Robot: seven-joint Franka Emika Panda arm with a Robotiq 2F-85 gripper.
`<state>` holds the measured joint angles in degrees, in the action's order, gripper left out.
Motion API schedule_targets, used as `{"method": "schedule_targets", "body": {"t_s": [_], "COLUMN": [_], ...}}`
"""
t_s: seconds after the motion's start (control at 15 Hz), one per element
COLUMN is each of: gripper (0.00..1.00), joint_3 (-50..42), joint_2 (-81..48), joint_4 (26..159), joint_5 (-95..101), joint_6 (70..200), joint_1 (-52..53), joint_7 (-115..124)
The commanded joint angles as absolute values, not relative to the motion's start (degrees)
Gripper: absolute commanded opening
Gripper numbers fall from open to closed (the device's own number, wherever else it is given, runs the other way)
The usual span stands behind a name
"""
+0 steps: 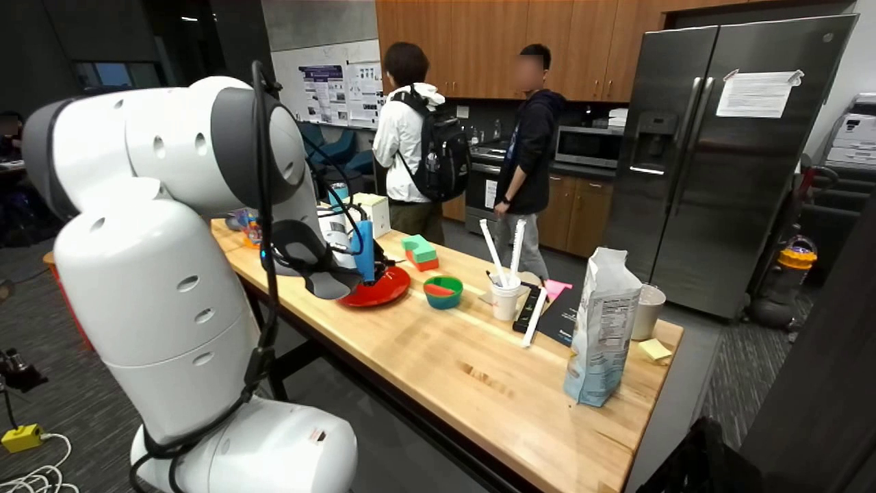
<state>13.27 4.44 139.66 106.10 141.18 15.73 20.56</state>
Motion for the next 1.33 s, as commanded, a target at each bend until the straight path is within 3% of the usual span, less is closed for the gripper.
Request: {"method": "schedule_targets", "body": {"t_s": [0.0, 1.27], "gripper": [0.01, 0.01], "joint_3": [14.7, 17.5], "joint_2": [2.3, -3.0], "joint_4": [138.5, 138.3], "joint_5": [108.0, 114.4], "joint_6": [139.9, 127.4], "joint_1": [16.5, 17.0], "joint_7": [20.4, 6.5]}}
